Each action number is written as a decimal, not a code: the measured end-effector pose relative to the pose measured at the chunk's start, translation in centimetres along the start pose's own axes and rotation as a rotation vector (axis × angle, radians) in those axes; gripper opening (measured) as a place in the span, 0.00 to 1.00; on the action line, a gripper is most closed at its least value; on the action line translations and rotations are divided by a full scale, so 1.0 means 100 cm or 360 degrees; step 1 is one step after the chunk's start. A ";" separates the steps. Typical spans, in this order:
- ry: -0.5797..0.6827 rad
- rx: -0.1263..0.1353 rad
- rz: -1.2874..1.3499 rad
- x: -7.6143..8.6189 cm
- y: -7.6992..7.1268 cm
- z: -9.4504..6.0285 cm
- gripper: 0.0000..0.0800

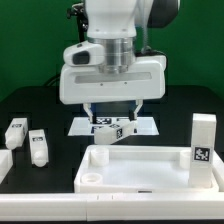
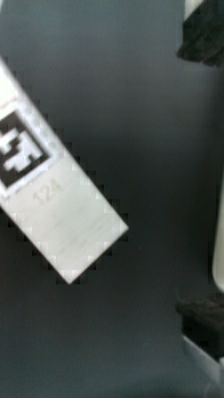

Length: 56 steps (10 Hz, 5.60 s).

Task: Assemble desk

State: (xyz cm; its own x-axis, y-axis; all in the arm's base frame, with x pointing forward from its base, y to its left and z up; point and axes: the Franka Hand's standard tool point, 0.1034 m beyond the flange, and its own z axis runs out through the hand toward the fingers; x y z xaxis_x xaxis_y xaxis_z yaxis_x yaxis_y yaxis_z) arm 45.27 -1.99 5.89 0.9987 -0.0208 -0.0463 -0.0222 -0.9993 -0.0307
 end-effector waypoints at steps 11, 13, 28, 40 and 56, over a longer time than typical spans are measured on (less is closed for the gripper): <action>-0.0261 0.0293 0.1083 -0.006 0.012 0.013 0.81; -0.0535 0.0416 0.1041 -0.015 0.015 0.004 0.81; -0.1359 0.0778 0.1111 -0.031 0.024 0.035 0.81; -0.1352 0.0733 0.1097 -0.030 0.014 0.040 0.36; 0.0382 0.0277 0.0703 0.090 0.034 -0.100 0.36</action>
Offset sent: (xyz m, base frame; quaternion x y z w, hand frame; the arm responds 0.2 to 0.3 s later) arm 0.0000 0.0000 0.0000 0.0000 0.0000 0.1938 0.9810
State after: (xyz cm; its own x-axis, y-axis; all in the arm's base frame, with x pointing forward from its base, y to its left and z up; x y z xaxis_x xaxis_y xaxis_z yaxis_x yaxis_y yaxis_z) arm 54.64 -5.86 15.37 0.8744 -0.4655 0.1370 -0.4299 -0.8741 -0.2262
